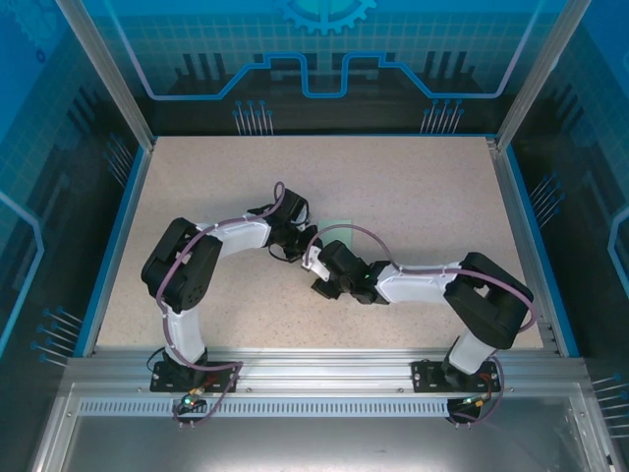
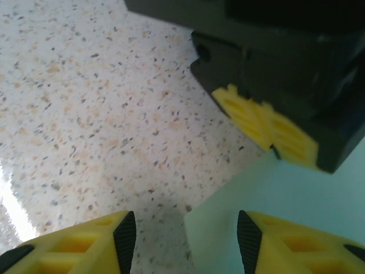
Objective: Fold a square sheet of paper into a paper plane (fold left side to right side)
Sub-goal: Third fold the triangle at the center of the table.
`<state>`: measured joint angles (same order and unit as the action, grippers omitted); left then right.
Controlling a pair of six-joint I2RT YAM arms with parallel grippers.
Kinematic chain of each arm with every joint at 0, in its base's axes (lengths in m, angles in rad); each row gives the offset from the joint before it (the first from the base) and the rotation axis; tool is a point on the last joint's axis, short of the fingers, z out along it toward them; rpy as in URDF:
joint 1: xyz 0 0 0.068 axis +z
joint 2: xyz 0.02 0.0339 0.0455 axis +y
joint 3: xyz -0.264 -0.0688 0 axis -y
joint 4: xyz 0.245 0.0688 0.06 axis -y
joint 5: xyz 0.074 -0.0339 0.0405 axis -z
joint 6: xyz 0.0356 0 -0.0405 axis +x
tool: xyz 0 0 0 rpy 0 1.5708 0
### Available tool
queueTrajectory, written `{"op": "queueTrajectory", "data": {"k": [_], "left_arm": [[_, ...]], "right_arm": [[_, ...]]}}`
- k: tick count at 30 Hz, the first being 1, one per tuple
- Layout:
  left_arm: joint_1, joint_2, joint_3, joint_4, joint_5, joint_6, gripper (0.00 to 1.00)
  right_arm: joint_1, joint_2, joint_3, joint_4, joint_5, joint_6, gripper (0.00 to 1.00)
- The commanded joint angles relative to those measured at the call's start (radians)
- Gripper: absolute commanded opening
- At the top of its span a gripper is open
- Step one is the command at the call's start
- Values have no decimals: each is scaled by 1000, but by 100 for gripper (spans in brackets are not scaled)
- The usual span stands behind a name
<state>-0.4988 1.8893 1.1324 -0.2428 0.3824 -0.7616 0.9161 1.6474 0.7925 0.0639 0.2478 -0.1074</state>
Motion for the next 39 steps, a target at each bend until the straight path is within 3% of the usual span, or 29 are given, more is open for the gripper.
{"op": "queueTrajectory", "data": {"k": [1, 4, 12, 19, 26, 29, 34, 39], "left_arm": [[-6, -32, 12, -34, 14, -10, 7], [-7, -32, 15, -36, 13, -9, 7], [-7, -26, 22, -45, 9, -3, 8], [3, -35, 33, -78, -9, 16, 20], [57, -107, 28, -150, -34, 62, 49], [84, -137, 27, -174, -40, 78, 57], [113, -131, 52, -177, -25, 92, 58], [106, -28, 167, -154, 77, 117, 43]], "right_arm": [[15, 21, 29, 44, 45, -19, 50], [15, 30, 35, 51, 52, -24, 45], [15, 22, 33, 30, 51, -26, 19], [10, 12, 17, 11, 37, -14, 0], [-8, 3, -2, 5, 12, 9, 0], [-14, 0, -4, 5, 5, 12, 0], [-19, 2, -4, 3, -2, 14, 0], [-21, 3, 0, -1, -5, 15, 0]]}}
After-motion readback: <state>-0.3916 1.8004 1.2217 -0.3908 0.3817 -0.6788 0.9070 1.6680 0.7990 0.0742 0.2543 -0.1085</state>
